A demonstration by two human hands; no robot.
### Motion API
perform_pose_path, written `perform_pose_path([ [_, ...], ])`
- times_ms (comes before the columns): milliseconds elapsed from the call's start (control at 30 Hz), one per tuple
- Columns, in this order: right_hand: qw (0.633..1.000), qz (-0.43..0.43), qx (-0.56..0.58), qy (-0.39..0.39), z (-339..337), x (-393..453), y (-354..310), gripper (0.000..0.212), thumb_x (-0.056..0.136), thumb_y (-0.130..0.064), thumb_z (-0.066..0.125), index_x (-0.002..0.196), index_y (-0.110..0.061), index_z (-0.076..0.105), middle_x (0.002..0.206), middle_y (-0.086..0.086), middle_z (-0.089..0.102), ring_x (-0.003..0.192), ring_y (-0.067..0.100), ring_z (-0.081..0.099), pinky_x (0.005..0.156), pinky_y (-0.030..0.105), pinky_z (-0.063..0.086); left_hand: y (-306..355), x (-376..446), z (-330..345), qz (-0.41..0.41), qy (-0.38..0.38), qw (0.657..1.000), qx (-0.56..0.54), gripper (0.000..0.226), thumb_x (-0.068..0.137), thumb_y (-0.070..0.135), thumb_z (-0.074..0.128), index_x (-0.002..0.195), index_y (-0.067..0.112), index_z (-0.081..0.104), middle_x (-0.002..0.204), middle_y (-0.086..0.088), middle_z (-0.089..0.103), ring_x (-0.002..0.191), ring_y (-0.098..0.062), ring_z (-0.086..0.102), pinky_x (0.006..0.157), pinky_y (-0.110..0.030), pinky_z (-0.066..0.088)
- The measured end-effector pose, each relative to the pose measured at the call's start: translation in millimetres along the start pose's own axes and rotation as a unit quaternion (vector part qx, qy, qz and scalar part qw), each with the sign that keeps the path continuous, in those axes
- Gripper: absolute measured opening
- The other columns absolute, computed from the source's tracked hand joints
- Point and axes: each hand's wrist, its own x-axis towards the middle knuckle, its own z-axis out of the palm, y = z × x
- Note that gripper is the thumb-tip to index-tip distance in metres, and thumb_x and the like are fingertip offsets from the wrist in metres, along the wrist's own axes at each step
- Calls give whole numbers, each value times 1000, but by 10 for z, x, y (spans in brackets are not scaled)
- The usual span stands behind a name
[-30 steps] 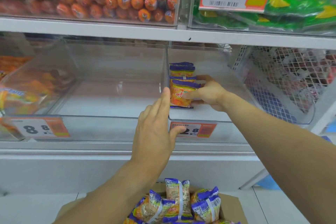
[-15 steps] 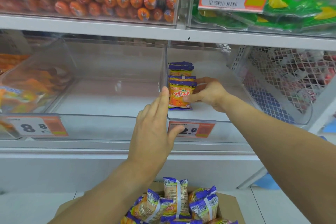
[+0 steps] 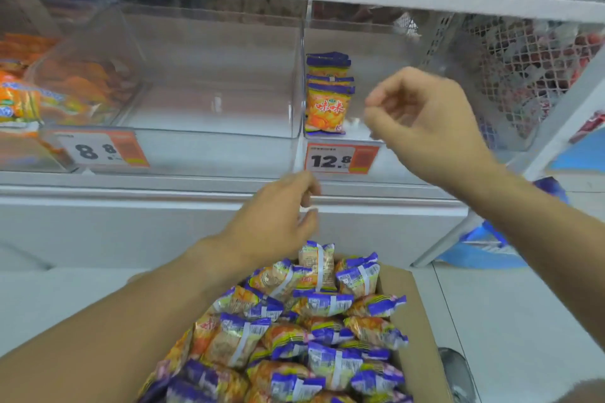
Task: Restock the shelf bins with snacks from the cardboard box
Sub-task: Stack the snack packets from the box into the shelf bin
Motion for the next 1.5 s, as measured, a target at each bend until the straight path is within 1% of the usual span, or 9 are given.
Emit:
perform_pose_path([
  [133,929,63,-128,-341,461,-934,280,10,85,-23,73,94,-21,69,82,-9,70,76,5,65,73,25,52,-309,-499,477,-107,-363,924,56,50,89,44,69,127,14,56,126,-3,60,115,-23,58,99,-36,47],
  [300,812,127,-241,-516,918,-1717,891,66,83,-28,74,140,-15,45,128,8,55,114,27,57,91,36,50,-196,-888,769,-154,-464,871,35,79,80,59,74,142,19,46,144,4,50,129,-20,52,106,-39,45],
  [733,804,37,-319,-501,1074,-1797,646,32,95,-33,64,115,-9,58,117,12,50,106,28,54,81,40,51,-210,-1077,772,-199,-328,923,22,47,77,39,83,116,17,73,115,6,70,106,-14,63,93,-30,50],
  [900,835,157,-168,-500,921,-1781,482,29,99,-33,59,102,-6,49,88,7,53,77,22,54,70,40,45,-255,-1152,681,-234,-257,937,-39,25,86,29,78,108,18,75,109,4,71,96,-13,66,88,-32,54],
  [1033,826,320,13,-463,916,-1834,429,36,100,-33,59,125,-15,40,114,12,64,83,28,75,79,46,61,-270,-1267,592,-256,-249,930,-80,8,98,22,62,106,18,63,114,1,59,79,-18,69,64,-28,58],
  [1167,820,324,25,-471,972,-1885,425,50,98,-33,62,142,-29,38,98,7,62,81,30,75,78,39,61,-251,-1400,590,-271,-230,927,-118,5,92,27,71,96,28,68,103,10,66,98,-8,63,88,-32,54],
  [1300,803,412,112,-416,1006,-1889,405,47,92,-38,71,134,-24,56,120,-1,58,100,18,66,79,41,63,-128,-1443,651,-409,-119,869,-253,11,84,27,80,87,17,77,84,1,67,62,-7,60,53,-23,54],
  [1400,780,484,179,-355,975,-1902,378,28,97,-34,65,119,-17,68,81,-6,50,71,9,51,81,47,62,-148,-1449,717,-486,-95,827,-266,30,72,25,90,92,10,73,102,-5,70,87,-17,66,78,-35,60],
  [1500,780,495,170,-343,985,-1923,431,21,89,-22,76,109,-14,74,86,-5,63,78,9,57,77,41,63,-133,-1365,565,-522,-180,788,-271,72,66,31,93,120,-3,60,115,-8,65,103,-22,60,90,-37,51],
])
